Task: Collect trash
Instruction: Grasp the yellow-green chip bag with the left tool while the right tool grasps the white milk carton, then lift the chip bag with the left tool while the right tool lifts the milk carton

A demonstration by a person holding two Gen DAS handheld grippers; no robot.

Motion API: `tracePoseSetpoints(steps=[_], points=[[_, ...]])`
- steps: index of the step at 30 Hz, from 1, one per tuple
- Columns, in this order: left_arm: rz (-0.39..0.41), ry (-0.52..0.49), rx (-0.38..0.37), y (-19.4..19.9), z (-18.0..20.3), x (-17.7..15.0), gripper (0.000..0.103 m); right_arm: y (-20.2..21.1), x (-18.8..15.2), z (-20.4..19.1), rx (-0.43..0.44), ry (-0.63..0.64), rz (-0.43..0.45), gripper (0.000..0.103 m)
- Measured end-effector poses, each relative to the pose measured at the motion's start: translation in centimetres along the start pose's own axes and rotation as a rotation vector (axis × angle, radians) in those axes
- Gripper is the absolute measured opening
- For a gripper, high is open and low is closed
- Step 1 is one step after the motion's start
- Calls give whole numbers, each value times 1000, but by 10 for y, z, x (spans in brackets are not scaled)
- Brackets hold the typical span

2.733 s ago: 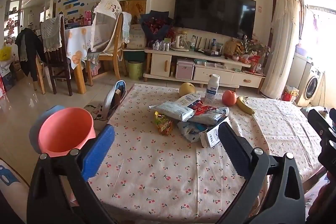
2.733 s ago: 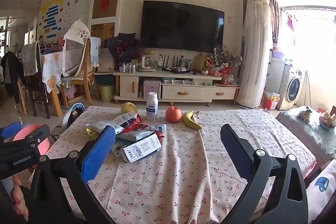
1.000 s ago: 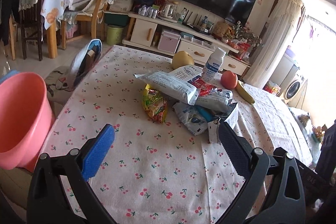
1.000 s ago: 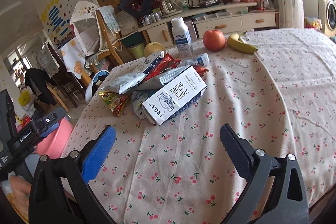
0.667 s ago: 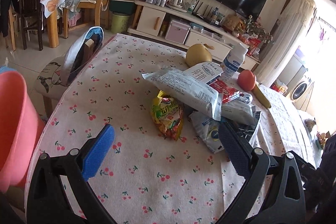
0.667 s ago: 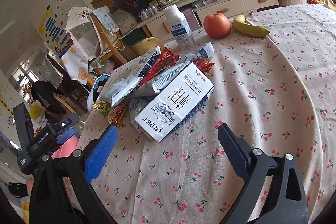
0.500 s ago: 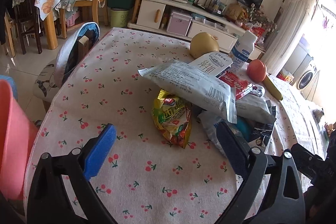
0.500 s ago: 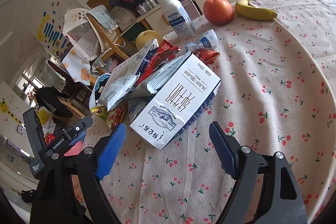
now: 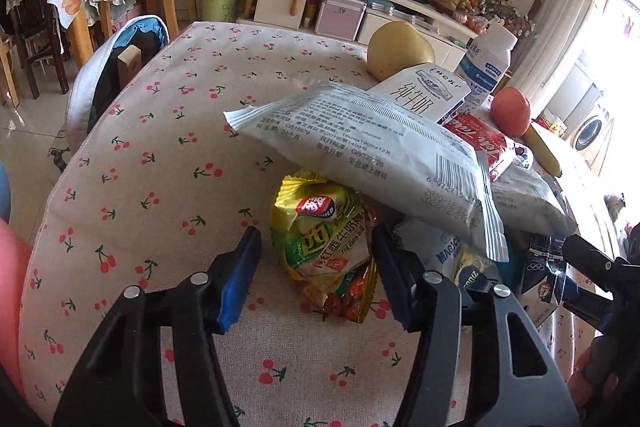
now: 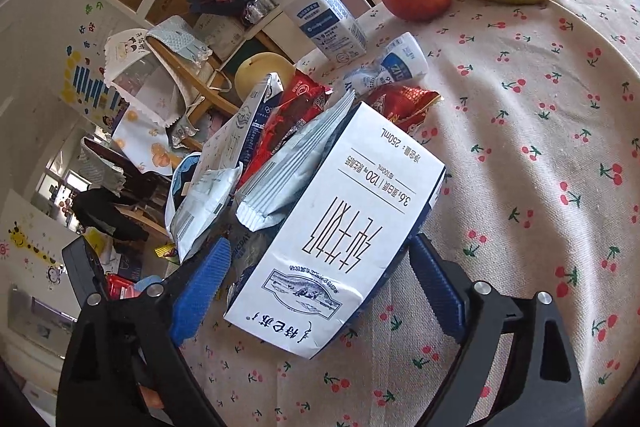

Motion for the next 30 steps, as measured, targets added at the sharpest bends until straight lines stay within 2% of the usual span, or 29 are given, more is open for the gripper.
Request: tracePoseSetpoints(steps=[6,9,16,28,30], points=[[21,23,-21,4,2,0,44,-8,-2,-2,-57,57,3,93],[25,36,-29,8,0,-2,43,-9,-4,-5,-96,100,9,90],[38,69,-38,22,-8,-6,40,-3,-2,0,-84,95,16,72],[85,71,-70,63,-18,-12,40,21,-20,-5,-113,161,45,60],[96,75,-76,70,-19,-13,40,33,-23,-9,-121,183,70,42]])
Point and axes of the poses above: each gripper's, at about its wrist camera, not at the fingertips, and y roughly against the way its jaws point, z to its right, x to its top, the point moved 8 cm from there along -y, roughly the way its jaws point, and after that the axes turned 14 degrees about -x, right-handed, at the moved point
